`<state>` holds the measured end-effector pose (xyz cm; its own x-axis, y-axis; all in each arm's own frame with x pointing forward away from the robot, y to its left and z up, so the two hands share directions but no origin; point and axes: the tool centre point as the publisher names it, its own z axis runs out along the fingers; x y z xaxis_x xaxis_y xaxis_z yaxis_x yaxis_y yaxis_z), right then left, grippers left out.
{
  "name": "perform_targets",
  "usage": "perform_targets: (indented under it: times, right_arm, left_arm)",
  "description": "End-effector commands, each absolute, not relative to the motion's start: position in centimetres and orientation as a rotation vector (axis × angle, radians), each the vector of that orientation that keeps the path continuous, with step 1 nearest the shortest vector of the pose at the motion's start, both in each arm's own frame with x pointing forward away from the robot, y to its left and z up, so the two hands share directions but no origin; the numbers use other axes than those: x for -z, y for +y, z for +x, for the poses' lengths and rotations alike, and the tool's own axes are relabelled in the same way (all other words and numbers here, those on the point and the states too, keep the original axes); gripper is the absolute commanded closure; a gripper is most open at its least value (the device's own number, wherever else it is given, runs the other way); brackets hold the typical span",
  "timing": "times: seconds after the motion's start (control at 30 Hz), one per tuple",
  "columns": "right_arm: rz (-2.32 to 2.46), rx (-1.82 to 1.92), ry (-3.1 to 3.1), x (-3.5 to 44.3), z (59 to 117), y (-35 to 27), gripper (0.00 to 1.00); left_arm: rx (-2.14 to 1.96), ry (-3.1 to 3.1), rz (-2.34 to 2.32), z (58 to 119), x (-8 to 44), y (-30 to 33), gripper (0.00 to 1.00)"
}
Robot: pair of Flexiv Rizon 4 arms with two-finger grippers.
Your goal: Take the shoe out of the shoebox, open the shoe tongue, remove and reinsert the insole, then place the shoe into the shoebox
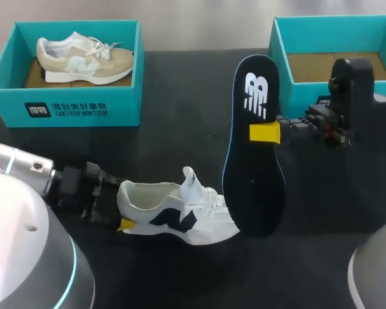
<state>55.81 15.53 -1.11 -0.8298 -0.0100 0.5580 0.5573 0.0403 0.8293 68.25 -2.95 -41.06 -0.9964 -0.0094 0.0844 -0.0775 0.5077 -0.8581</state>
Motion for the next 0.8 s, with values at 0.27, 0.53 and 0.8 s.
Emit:
perform_targets:
  times: [0.27, 0.53, 0.8]
  right_arm:
    - [-0.563, 1.847, -1.913, 1.1, 55.3, 15.5, 1.0]
    - [-0.563, 1.847, -1.913, 1.1, 55.3, 15.5, 1.0]
    - [-0.563, 1.847, -1.913, 1.1, 55.3, 15.5, 1.0]
  left_arm:
    - [-1.201, -2.876, 0.105, 68.3, 40.9, -2.2, 0.0]
    - [-0.907, -2.928, 0.052, 68.6, 40.4, -1.3, 0.0]
    - [-0.907, -2.928, 0.052, 68.6, 40.4, -1.3, 0.0]
